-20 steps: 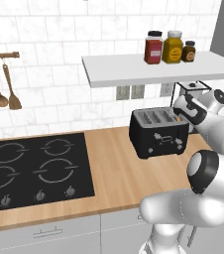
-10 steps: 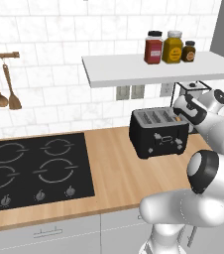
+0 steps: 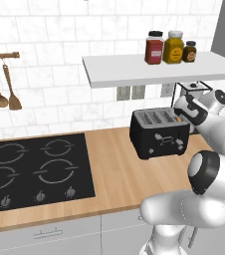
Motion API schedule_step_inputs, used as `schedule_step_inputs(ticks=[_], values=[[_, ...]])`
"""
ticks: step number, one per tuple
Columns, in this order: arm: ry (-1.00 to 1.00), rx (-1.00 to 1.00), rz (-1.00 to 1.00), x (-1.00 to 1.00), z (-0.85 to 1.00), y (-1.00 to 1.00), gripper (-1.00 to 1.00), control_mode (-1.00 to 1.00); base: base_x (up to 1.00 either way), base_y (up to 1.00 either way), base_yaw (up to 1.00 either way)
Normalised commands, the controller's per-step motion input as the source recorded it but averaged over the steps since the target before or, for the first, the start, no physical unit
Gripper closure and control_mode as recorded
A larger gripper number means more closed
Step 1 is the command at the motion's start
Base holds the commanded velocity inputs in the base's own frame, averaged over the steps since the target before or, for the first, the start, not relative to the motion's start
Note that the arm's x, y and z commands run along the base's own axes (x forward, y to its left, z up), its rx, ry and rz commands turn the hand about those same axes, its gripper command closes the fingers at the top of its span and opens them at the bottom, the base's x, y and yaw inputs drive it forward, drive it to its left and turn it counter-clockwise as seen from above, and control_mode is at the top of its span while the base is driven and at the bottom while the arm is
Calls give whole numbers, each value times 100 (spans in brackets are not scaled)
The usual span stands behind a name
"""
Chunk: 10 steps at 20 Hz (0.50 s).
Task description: Start the toaster. Once the lever pops up, take the bread to the plate on the dining counter.
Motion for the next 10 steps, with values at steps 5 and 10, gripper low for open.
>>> schedule_step_inputs(ticks=[5, 10], values=[[0, 0, 0, 0, 0, 0, -100, -100, 0, 0, 0], [0, 0, 0, 0, 0, 0, -100, -100, 0, 0, 0]])
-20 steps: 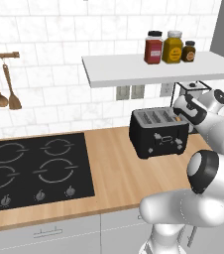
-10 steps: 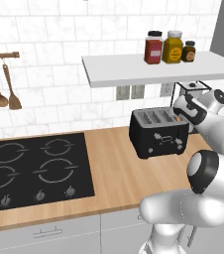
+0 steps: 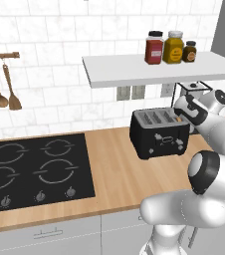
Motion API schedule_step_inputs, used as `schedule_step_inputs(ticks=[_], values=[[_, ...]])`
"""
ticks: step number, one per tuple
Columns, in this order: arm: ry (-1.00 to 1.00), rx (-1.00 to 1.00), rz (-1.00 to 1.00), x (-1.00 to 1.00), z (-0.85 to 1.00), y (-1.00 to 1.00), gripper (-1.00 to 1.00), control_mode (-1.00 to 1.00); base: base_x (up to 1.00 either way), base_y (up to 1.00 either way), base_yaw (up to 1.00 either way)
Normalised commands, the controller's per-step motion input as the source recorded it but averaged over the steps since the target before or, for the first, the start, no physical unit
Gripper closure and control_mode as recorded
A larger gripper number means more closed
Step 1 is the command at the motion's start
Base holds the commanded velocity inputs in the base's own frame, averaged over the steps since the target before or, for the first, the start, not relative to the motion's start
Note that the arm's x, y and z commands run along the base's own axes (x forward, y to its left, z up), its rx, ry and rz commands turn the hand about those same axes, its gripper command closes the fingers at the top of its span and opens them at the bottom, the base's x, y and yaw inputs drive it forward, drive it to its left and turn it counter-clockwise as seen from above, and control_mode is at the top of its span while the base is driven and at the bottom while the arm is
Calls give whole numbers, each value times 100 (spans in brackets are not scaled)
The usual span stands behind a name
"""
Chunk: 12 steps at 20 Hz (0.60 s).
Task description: Start the toaster. Once the lever pops up, take the bread to the plate on the dining counter.
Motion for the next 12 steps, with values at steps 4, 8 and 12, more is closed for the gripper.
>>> schedule_step_inputs(ticks=[4, 8, 12], values=[[0, 0, 0, 0, 0, 0, -100, -100, 0, 0, 0], [0, 0, 0, 0, 0, 0, -100, -100, 0, 0, 0], [0, 0, 0, 0, 0, 0, -100, -100, 0, 0, 0]])
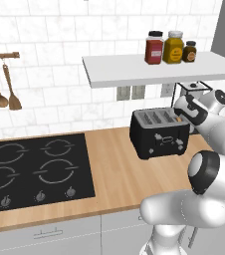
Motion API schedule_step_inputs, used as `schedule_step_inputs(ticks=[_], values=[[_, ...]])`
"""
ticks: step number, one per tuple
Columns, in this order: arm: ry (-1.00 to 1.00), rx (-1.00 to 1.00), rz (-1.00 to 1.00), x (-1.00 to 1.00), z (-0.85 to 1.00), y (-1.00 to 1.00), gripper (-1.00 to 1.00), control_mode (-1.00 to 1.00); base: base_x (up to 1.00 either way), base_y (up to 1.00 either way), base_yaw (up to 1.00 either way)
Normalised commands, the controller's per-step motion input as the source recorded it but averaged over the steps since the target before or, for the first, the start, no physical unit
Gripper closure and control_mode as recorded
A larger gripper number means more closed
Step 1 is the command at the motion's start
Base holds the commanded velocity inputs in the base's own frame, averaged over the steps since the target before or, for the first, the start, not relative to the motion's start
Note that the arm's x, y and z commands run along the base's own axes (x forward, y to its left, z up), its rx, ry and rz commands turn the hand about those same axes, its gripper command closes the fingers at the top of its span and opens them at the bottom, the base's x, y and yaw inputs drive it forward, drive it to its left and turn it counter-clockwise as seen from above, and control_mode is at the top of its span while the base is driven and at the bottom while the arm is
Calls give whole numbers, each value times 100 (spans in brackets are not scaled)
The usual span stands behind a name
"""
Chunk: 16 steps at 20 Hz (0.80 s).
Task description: Start the toaster. Once the lever pops up, take the bread to the plate on the dining counter.
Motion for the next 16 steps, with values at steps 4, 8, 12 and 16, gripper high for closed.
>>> schedule_step_inputs(ticks=[4, 8, 12, 16], values=[[0, 0, 0, 0, 0, 0, -100, -100, 0, 0, 0], [0, 0, 0, 0, 0, 0, -100, -100, 0, 0, 0], [0, 0, 0, 0, 0, 0, -100, -100, 0, 0, 0], [0, 0, 0, 0, 0, 0, -100, -100, 0, 0, 0]])
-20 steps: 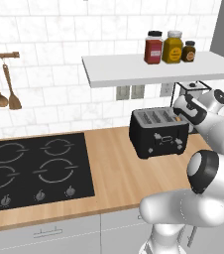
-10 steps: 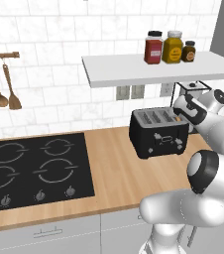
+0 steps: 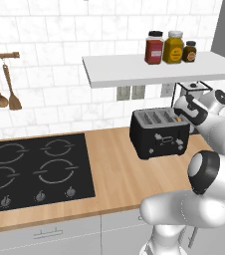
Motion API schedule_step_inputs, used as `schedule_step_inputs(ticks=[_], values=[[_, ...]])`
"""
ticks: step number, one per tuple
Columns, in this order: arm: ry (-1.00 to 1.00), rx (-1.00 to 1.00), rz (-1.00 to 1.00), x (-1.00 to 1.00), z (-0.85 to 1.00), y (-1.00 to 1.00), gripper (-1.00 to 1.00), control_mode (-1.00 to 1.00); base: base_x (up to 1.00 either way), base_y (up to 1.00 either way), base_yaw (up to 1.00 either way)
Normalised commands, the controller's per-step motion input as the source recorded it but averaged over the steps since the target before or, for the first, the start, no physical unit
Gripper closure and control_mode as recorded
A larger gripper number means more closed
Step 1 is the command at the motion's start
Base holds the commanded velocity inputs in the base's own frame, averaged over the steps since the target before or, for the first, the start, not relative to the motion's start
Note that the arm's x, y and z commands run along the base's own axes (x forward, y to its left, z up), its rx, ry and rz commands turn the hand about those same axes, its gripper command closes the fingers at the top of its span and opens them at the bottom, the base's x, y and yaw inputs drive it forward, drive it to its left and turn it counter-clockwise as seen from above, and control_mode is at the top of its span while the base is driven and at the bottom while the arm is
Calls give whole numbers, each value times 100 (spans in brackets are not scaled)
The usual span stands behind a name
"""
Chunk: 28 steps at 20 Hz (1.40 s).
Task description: Start the toaster. Once the lever pops up, take the bread to the plate on the dining counter.
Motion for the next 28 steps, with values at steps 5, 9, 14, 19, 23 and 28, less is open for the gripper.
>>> schedule_step_inputs(ticks=[5, 9, 14, 19, 23, 28], values=[[0, 0, 0, 0, 0, 0, -100, -100, 0, 0, 0], [0, 0, 0, 0, 0, 0, -100, -100, 0, 0, 0], [0, 0, 0, 0, 0, 0, -100, -100, 0, 0, 0], [0, 0, 0, 0, 0, 0, -100, -100, 0, 0, 0], [0, 0, 0, 0, 0, 0, -100, -100, 0, 0, 0], [0, 0, 0, 0, 0, 0, -100, -100, 0, 0, 0]])
